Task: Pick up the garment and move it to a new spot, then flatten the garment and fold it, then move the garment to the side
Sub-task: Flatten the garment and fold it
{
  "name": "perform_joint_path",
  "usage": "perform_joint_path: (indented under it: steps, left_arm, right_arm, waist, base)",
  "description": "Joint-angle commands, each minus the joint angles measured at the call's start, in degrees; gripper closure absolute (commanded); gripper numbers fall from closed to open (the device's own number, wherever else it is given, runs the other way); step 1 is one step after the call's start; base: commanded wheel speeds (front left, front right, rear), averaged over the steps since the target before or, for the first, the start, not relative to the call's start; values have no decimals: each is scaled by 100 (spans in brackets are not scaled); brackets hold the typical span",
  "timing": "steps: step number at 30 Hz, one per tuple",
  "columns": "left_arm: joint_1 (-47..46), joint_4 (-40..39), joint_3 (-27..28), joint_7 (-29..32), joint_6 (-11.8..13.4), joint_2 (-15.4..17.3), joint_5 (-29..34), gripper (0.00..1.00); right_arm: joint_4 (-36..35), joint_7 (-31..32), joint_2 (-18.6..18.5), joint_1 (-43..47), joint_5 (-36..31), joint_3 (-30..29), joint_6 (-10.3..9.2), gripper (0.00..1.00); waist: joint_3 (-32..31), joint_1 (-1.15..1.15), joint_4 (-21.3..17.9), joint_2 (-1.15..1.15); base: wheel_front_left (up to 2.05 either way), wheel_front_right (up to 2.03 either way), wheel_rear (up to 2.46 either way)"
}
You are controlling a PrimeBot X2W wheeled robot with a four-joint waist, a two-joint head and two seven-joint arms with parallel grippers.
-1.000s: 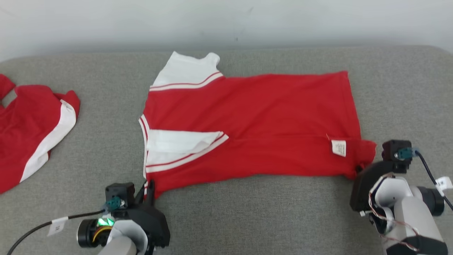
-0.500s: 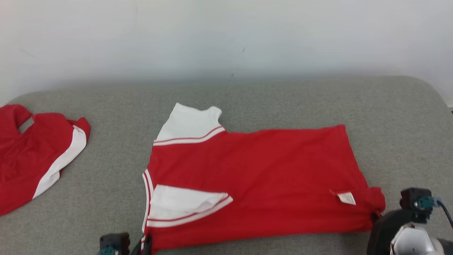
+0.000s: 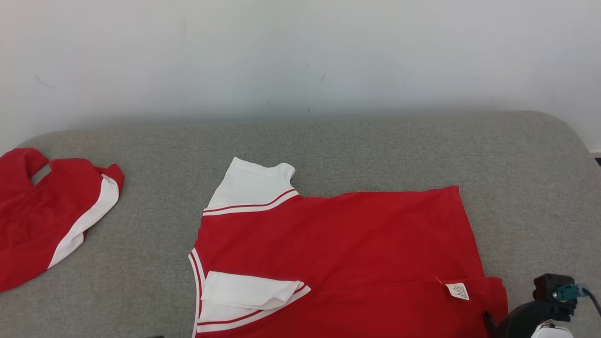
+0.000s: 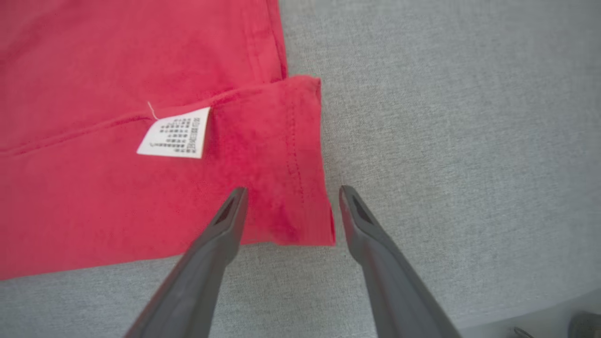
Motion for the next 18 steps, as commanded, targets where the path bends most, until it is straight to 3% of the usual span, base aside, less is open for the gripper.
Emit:
perform_joint_path:
  steps: [1, 5, 8, 15, 18]
  left_arm:
    - [-145, -78, 29, 37, 38, 102, 97, 0]
    - [-626, -158, 55, 178, -50, 282, 246, 0]
    - [-1239, -27, 6, 382, -264, 354, 341, 0]
    - [-2962, 1020, 8, 770, -877, 146, 416, 0]
    - [-3494, 1412, 47, 837, -990, 104, 447, 0]
  right_arm:
    - [-180, 89, 6, -49, -79, -66, 7, 0]
    - [-576, 133, -38, -431, -245, -88, 7, 0]
    - [-654, 227, -71, -851, -194, 58, 7, 0]
    - [32, -3, -104, -2353, 75, 528, 7, 0]
    - [327, -129, -79, -2820, 170, 679, 7, 0]
  waist:
    - [-3, 0, -4, 0]
    - [96, 0, -31, 0]
    - [265, 0, -108, 0]
    - [979, 0, -513, 0]
    - [1267, 0, -673, 0]
  base:
    - [0, 0, 0]
    - [0, 0, 0]
    - [0, 0, 0]
    - [0, 0, 0]
    - [0, 0, 0]
